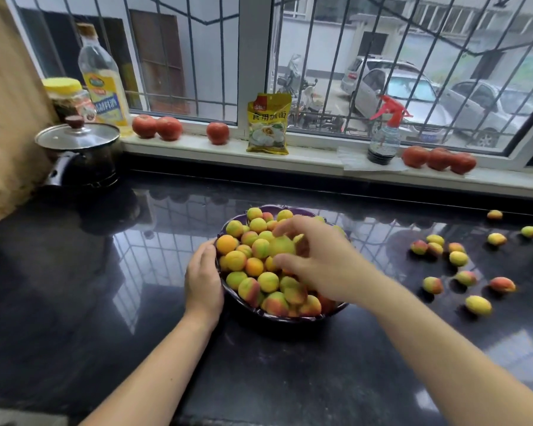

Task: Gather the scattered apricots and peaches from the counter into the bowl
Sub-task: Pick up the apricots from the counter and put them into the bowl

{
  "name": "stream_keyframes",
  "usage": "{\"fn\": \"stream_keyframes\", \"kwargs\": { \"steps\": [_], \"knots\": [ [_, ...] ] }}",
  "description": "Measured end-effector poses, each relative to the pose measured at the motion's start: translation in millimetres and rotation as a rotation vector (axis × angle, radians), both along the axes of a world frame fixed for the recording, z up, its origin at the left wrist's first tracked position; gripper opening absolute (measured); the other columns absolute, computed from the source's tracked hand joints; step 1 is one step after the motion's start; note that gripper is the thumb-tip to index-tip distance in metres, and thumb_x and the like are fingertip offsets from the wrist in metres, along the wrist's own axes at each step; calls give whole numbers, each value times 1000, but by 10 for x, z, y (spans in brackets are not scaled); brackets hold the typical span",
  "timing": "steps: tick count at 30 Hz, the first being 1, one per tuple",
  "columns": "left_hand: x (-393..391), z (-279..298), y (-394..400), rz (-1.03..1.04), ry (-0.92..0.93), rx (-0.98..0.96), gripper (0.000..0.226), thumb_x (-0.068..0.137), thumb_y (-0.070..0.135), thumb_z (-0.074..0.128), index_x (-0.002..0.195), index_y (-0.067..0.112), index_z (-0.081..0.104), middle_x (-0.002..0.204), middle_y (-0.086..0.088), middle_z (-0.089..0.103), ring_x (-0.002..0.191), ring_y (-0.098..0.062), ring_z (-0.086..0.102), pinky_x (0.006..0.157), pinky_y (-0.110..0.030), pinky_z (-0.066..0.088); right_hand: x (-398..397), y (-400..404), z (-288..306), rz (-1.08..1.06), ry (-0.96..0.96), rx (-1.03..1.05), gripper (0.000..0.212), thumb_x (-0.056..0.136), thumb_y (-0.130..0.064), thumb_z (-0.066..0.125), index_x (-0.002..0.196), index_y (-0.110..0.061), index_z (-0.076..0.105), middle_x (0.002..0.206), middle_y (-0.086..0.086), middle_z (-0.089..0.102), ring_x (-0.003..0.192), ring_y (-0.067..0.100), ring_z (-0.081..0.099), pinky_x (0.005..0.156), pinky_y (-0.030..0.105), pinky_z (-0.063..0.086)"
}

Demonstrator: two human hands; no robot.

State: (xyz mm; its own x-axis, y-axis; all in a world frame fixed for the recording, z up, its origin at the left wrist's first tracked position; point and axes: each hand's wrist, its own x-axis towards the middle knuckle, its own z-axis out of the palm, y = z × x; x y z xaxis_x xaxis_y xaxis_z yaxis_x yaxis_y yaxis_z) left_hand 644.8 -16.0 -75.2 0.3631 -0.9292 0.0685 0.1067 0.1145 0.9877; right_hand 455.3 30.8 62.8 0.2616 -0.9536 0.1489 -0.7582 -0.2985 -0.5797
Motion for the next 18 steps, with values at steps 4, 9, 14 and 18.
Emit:
{"fn": "stream_keyframes", "kwargs": {
  "steps": [4, 9, 14, 18],
  "knots": [
    [-3, 14, 1, -7, -8, 6, 39, 95, 40, 42, 99, 22, 77, 97, 13, 76, 102, -15, 68, 98, -47, 56, 269, -11, -86, 11, 186, -123, 37, 89, -40, 71, 122, -31, 57, 115, -14, 55, 106, 9, 45, 96, 28, 41],
    [-5, 9, 8, -18, 15, 11, 38, 95, 40, 42, 96, 25, 77, 94, 9, 77, 99, -18, 69, 93, -45, 58, 311, -85, -143, -12, 385, -139, 36, 93, -49, 63, 126, -36, 54, 122, -11, 56, 108, 13, 40, 105, 38, 34],
    [-18, 36, 21, -32, 21, 1, 35, 99, 35, 42, 91, 28, 75, 89, 13, 76, 89, -5, 68, 83, -35, 54, 223, 0, -208, -27, 263, -174, 44, 92, -48, 65, 133, -36, 54, 124, -13, 57, 118, 12, 44, 107, 34, 35],
    [0, 31, 21, -27, 18, -7, 34, 101, 32, 42, 90, 26, 74, 89, 13, 74, 87, -4, 66, 83, -34, 53, -207, 266, -496, -392, -266, -421, 23, 92, -16, 67, 114, -23, 66, 109, -8, 61, 101, 5, 57, 88, 17, 45]
  ]
}}
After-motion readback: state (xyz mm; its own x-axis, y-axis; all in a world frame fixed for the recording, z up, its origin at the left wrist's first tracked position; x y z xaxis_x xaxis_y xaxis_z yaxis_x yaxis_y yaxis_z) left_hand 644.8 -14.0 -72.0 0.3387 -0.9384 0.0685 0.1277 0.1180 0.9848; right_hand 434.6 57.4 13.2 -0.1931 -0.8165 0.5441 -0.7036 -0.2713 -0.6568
